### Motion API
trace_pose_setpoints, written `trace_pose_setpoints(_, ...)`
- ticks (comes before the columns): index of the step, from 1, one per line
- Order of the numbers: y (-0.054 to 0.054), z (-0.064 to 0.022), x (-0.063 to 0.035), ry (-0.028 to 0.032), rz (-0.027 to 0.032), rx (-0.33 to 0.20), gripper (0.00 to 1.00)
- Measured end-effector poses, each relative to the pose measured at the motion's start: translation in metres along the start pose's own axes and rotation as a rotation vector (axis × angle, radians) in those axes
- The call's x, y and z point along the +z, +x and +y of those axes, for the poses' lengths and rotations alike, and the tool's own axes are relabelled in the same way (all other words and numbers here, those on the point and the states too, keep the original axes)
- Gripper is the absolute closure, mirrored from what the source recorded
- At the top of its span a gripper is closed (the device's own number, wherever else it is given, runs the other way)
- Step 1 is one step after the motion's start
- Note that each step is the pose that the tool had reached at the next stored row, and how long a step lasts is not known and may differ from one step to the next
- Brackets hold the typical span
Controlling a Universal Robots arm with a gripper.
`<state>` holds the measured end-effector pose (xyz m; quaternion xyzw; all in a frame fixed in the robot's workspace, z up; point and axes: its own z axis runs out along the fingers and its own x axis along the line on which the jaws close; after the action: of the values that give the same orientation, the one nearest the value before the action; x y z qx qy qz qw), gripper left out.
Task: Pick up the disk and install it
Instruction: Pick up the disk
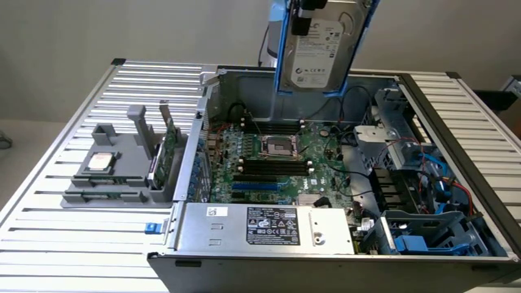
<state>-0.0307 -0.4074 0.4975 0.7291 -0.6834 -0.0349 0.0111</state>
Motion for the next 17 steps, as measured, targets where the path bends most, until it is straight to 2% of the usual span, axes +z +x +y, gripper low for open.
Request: trace_pose_setpoints(17, 0.046, -0.0370, -0.0040, -0.0001, 0.0000, 0.000, 0.67)
